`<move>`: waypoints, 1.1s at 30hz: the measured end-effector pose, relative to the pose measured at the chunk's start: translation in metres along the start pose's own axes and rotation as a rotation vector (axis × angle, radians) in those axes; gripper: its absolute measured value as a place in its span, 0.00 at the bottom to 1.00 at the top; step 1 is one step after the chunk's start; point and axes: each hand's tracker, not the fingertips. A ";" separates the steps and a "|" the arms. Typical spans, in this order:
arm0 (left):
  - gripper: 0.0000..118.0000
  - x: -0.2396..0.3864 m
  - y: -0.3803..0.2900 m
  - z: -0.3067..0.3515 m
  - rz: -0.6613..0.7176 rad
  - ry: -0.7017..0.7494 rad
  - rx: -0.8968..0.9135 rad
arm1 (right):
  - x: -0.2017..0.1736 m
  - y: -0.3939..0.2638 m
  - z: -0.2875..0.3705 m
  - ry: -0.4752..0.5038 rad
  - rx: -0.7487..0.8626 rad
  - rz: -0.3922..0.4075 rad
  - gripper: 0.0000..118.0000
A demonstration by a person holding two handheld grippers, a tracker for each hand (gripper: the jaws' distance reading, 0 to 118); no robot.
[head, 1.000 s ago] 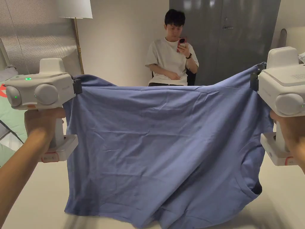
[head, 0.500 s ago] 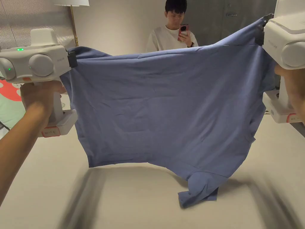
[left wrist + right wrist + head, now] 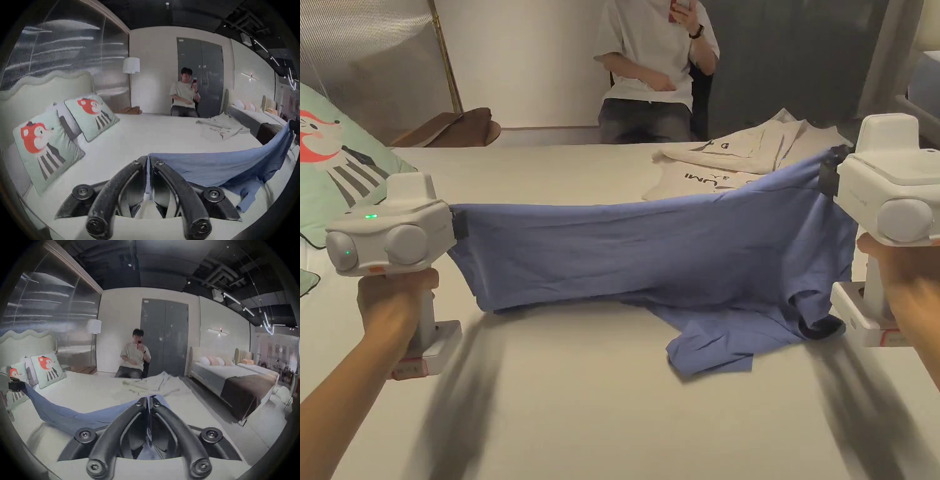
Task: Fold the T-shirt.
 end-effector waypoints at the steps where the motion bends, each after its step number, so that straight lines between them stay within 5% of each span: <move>1: 0.00 -0.002 -0.009 0.002 0.008 -0.005 -0.010 | 0.000 -0.011 0.005 0.006 0.002 0.000 0.00; 13: 0.00 -0.032 -0.113 0.066 0.061 -0.030 -0.159 | 0.009 -0.111 0.108 0.036 -0.162 -0.011 0.00; 33: 0.00 -0.095 -0.240 0.280 0.073 -0.030 -0.233 | 0.026 -0.187 0.325 0.091 -0.283 -0.036 0.00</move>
